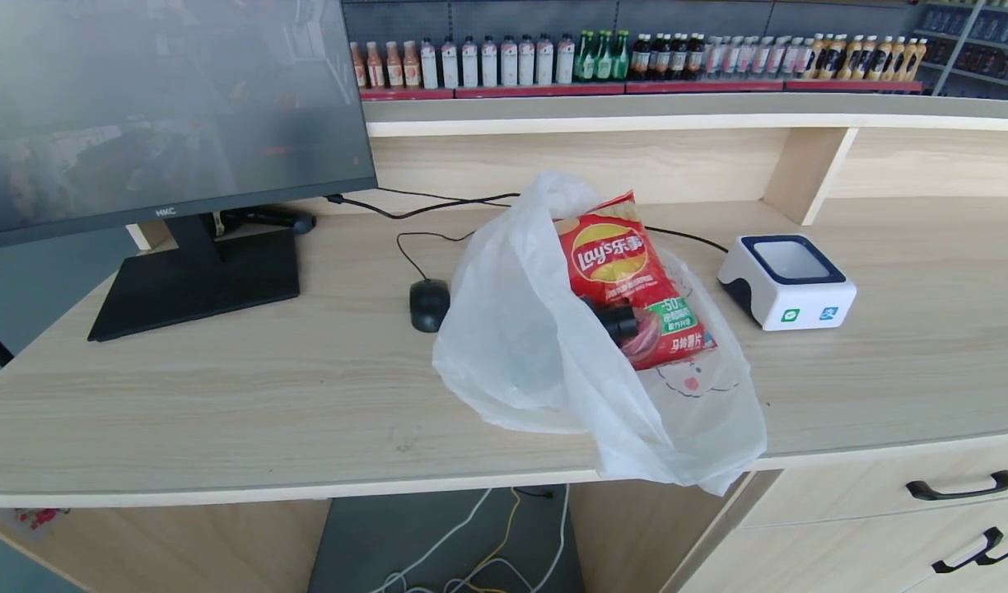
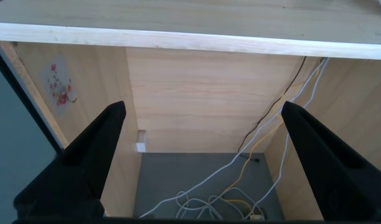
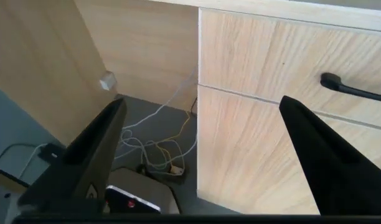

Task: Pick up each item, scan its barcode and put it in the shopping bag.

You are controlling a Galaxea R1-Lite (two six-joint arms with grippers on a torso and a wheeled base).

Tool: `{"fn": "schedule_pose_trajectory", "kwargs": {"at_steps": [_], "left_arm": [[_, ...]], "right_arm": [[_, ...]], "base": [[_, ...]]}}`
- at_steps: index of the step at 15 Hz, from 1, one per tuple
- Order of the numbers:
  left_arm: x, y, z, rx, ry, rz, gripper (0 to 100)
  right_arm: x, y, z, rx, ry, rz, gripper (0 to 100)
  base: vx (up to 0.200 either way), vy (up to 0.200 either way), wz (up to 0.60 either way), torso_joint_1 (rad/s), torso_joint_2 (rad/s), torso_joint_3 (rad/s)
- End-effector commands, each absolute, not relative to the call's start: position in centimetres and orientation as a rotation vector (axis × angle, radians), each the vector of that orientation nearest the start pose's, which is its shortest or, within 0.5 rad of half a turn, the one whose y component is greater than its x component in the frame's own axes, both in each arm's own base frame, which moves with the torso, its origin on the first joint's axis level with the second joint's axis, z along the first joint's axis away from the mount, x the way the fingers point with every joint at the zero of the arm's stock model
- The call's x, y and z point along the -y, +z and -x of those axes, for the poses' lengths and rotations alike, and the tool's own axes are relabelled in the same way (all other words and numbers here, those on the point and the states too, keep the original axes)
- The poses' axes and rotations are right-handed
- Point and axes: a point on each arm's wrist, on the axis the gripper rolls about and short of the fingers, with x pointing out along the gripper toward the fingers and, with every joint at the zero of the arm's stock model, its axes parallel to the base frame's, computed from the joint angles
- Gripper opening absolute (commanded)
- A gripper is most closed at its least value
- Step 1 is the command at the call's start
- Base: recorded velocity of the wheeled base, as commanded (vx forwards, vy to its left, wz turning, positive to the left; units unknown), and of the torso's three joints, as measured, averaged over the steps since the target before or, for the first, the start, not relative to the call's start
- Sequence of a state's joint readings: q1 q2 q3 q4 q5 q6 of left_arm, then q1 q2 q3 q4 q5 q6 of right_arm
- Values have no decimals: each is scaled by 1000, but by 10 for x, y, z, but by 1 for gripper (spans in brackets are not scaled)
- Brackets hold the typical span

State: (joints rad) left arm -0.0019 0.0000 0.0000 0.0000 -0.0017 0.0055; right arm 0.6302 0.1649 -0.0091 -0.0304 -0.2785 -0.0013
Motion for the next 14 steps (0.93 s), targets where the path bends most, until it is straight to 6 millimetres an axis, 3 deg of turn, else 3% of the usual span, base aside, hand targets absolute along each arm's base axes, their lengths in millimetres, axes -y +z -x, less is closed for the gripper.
{"fn": "schedule_pose_trajectory", "kwargs": {"at_steps": [1,6,9,14], "left_arm": [[0,75,23,0,-3,-6,100],[0,75,23,0,-3,-3,100],[0,75,23,0,-2,-3,100],[0,75,23,0,-2,-2,100]], "right_arm": [[7,85,-1,-215,116,102,100],[6,84,14,-82,-315,28,100],[4,80,23,44,-181,-21,100],[4,88,24,122,-170,-5,100]], "base": [[0,0,0,0,0,0],[0,0,0,0,0,0],[0,0,0,0,0,0],[0,0,0,0,0,0]]}}
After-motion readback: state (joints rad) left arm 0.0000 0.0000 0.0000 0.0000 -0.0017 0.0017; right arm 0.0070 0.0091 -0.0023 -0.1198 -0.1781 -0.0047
